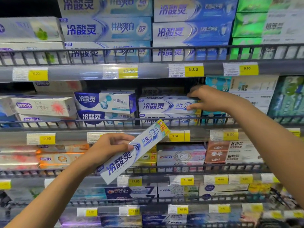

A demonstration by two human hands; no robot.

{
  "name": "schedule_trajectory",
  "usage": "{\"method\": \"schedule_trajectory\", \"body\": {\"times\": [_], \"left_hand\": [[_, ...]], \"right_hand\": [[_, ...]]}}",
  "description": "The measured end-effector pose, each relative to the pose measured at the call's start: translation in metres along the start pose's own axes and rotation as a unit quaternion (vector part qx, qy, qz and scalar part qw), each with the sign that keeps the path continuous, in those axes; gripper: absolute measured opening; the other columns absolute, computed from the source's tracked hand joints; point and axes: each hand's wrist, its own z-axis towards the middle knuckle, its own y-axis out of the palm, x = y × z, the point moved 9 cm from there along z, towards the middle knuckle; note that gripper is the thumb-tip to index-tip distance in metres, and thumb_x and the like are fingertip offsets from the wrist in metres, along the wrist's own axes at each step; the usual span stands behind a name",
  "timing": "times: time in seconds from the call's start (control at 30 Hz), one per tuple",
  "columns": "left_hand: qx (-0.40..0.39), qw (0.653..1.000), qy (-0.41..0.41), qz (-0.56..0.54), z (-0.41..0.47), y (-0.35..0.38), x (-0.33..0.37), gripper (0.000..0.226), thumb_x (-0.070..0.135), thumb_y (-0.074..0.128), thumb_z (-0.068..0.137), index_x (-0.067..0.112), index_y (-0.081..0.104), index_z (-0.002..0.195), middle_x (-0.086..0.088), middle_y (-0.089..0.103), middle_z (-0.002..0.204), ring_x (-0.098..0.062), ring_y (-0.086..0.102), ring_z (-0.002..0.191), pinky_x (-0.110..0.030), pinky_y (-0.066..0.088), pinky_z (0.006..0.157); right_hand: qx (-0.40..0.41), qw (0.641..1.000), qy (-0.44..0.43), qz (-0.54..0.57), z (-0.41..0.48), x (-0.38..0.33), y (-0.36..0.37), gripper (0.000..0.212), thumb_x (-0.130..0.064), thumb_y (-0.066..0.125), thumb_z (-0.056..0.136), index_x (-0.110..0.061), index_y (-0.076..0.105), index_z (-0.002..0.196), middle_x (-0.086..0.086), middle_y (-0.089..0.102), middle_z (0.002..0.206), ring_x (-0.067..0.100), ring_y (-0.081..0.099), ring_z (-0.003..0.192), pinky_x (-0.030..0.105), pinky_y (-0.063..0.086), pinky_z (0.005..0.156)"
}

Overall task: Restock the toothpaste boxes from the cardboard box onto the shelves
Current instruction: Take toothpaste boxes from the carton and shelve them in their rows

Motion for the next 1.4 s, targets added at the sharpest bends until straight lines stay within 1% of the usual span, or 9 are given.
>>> {"method": "schedule_trajectory", "body": {"times": [0.37,0.47,0.53,0.67,0.83,1.03,1.13,1.23,1.4], "left_hand": [[0.011,1.0,0.015,0.004,0.006,0.0,0.02,0.086,0.055,0.089,0.033,0.013,0.069,0.106,-0.017,0.074,0.092,-0.027,0.072,0.067,-0.029,0.058,0.053],[0.011,1.0,0.019,-0.004,0.008,0.001,0.027,0.088,0.055,0.089,0.031,0.013,0.069,0.105,-0.017,0.074,0.089,-0.026,0.072,0.065,-0.029,0.057,0.052],[0.005,1.0,0.026,-0.005,0.008,0.003,0.034,0.083,0.057,0.088,0.032,0.017,0.071,0.102,-0.014,0.075,0.088,-0.024,0.072,0.064,-0.027,0.057,0.051],[-0.005,0.999,0.034,0.005,0.014,0.014,0.048,0.05,0.039,0.084,0.056,0.018,0.072,0.099,-0.011,0.075,0.086,-0.02,0.071,0.062,-0.025,0.055,0.05],[-0.012,0.998,0.033,0.045,0.018,0.029,0.069,0.026,0.007,0.065,0.082,0.009,0.065,0.108,-0.009,0.076,0.085,-0.016,0.07,0.059,-0.02,0.053,0.048],[-0.037,0.993,0.043,0.106,0.023,0.038,0.095,0.038,0.023,0.07,0.076,0.017,0.065,0.113,-0.005,0.075,0.098,-0.018,0.072,0.078,-0.026,0.057,0.065],[0.034,0.98,0.075,0.182,0.019,0.025,0.104,0.045,0.037,0.076,0.064,0.024,0.067,0.106,0.008,0.074,0.093,-0.007,0.07,0.084,-0.025,0.054,0.078],[0.1,0.985,0.091,0.105,0.018,0.012,0.103,0.041,0.026,0.08,0.065,0.013,0.068,0.102,-0.005,0.074,0.096,-0.013,0.07,0.077,-0.023,0.055,0.062],[0.247,0.96,0.125,0.045,0.025,0.006,0.107,0.038,0.024,0.08,0.072,0.015,0.067,0.107,-0.001,0.07,0.098,-0.013,0.067,0.088,-0.029,0.054,0.079]], "right_hand": [[0.002,0.999,-0.02,-0.035,0.004,0.007,0.006,0.057,-0.046,0.055,0.088,-0.005,0.054,0.128,0.015,0.052,0.127,0.029,0.048,0.114,0.044,0.043,0.096],[0.08,0.995,0.008,0.051,-0.009,0.006,-0.005,0.063,-0.047,0.055,0.088,-0.014,0.042,0.14,0.01,0.043,0.14,0.023,0.038,0.129,0.035,0.032,0.108],[0.15,0.961,0.018,0.233,-0.025,-0.003,-0.014,0.057,-0.045,0.058,0.086,-0.02,0.047,0.136,0.003,0.05,0.128,0.015,0.047,0.119,0.028,0.038,0.104],[0.083,0.871,0.029,0.484,-0.038,-0.035,0.007,0.058,-0.052,0.06,0.073,-0.03,0.049,0.126,-0.004,0.057,0.114,0.004,0.056,0.107,0.019,0.046,0.09],[0.021,0.801,0.008,0.598,-0.039,-0.056,0.02,0.053,-0.035,0.069,0.074,-0.025,0.054,0.124,-0.002,0.062,0.118,0.008,0.061,0.107,0.027,0.052,0.088],[0.085,0.786,-0.003,0.612,-0.053,-0.032,-0.003,0.022,-0.008,0.07,0.079,-0.012,0.064,0.099,0.004,0.068,0.092,0.016,0.068,0.088,0.023,0.054,0.069],[0.148,0.763,0.017,0.628,-0.068,-0.011,-0.008,0.023,-0.015,0.071,0.076,-0.016,0.064,0.098,0.003,0.068,0.088,0.013,0.068,0.082,0.02,0.052,0.066],[0.203,0.734,0.047,0.646,-0.08,0.013,-0.005,0.026,-0.027,0.074,0.068,-0.023,0.067,0.093,0.003,0.067,0.085,0.015,0.066,0.082,0.02,0.051,0.067],[0.279,0.695,0.076,0.658,-0.085,0.038,0.001,0.05,-0.056,0.084,0.048,-0.032,0.07,0.089,-0.001,0.069,0.09,0.019,0.065,0.089,0.026,0.053,0.078]]}}
